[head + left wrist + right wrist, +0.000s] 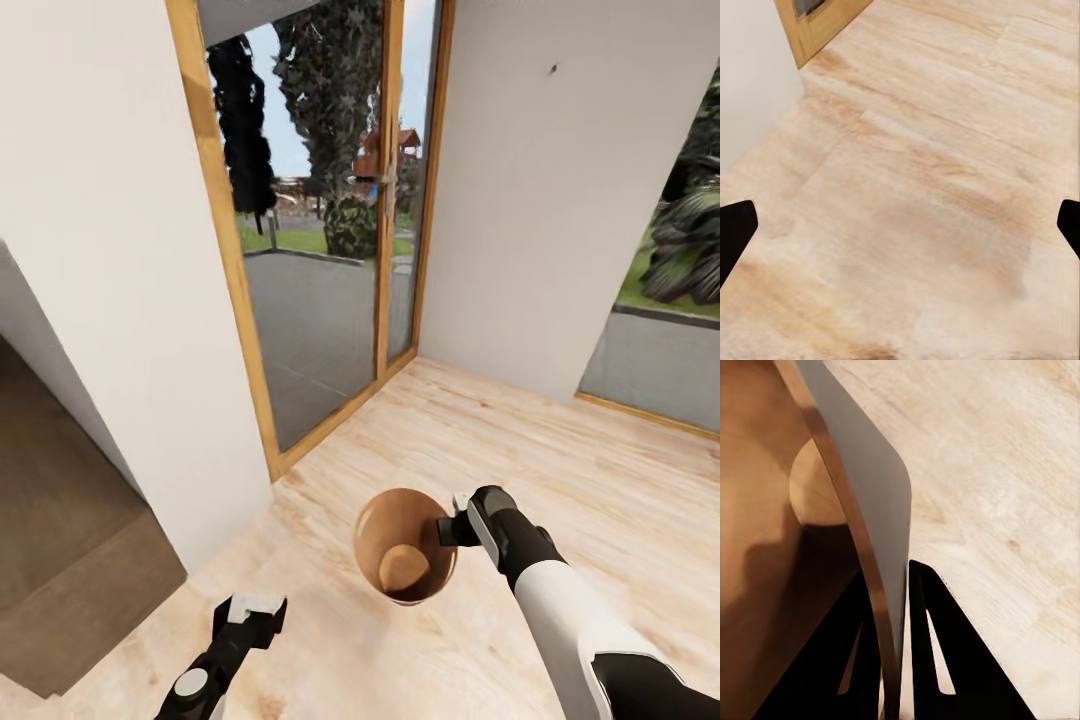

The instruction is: Put the three can of soda from the living room inside the tash can in the kitchen.

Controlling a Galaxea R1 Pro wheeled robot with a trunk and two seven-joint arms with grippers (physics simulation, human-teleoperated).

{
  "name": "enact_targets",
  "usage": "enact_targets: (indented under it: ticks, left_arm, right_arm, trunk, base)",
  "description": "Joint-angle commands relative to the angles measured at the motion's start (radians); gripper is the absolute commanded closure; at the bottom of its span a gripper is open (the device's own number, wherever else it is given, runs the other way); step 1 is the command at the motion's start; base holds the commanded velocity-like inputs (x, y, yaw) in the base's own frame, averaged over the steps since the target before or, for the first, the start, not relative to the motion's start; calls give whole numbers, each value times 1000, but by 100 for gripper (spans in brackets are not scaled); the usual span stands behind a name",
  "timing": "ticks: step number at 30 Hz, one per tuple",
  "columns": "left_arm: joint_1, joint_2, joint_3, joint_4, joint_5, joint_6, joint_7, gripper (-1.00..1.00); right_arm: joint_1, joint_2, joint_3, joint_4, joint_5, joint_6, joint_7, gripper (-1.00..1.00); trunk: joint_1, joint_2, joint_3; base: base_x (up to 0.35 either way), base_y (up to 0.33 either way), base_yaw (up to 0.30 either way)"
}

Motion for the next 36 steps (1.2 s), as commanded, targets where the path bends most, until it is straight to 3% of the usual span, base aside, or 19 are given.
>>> enact_targets:
  ticks: [1, 36]
  left_arm:
    - [0, 0, -1, 0, 0, 0, 0, -100]
    - [0, 0, -3, -1, -1, 0, 0, -100]
  right_arm:
    - [0, 0, -1, 0, -21, 1, 8, 100]
    - [0, 0, -1, 2, -21, 1, 8, 100]
  trunk:
    - [0, 0, 0]
    - [0, 0, 13]
  base:
    - [-305, 0, 170]
    - [-321, 0, 236]
